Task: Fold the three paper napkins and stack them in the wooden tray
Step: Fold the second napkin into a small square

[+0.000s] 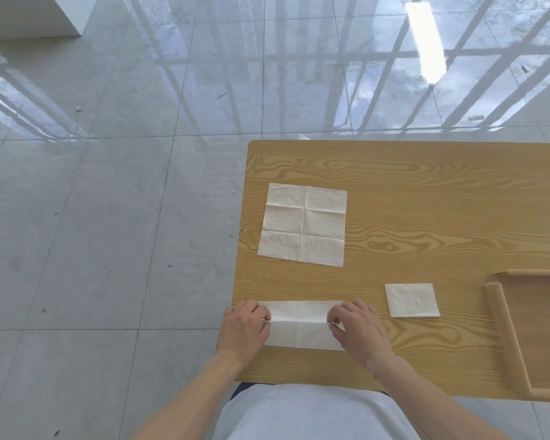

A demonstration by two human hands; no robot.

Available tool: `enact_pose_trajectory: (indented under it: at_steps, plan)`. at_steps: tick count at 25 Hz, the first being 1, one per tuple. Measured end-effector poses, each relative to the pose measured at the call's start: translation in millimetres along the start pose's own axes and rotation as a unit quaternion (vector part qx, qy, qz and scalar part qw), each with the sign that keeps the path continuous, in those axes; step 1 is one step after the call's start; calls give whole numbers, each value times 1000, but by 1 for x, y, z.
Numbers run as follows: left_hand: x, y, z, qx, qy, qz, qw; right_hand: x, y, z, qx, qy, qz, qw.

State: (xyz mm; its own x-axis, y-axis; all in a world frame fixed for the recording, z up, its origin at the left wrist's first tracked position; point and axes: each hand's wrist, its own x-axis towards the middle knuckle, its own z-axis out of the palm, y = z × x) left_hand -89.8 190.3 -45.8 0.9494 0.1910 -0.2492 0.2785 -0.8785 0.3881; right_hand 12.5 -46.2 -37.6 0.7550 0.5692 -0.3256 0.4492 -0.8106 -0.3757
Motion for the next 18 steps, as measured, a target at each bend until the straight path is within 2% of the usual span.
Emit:
enact_pose_trajectory:
  at_steps: [5,8,15,18]
  plan:
    - [3,1,-13,-23,80,49,995,-4,2,-18,18,124,-41,991]
    - [-2,2,-14,-23,94,58,994,-11,5,-13,21,166,-55,984]
    - [-21,3,4,-30,20,-69,997,-30,-1,20,-14,109,-40,993]
    - [-23,4,7,-46,-5,-124,991,-32,-5,25,-20,54,5,998]
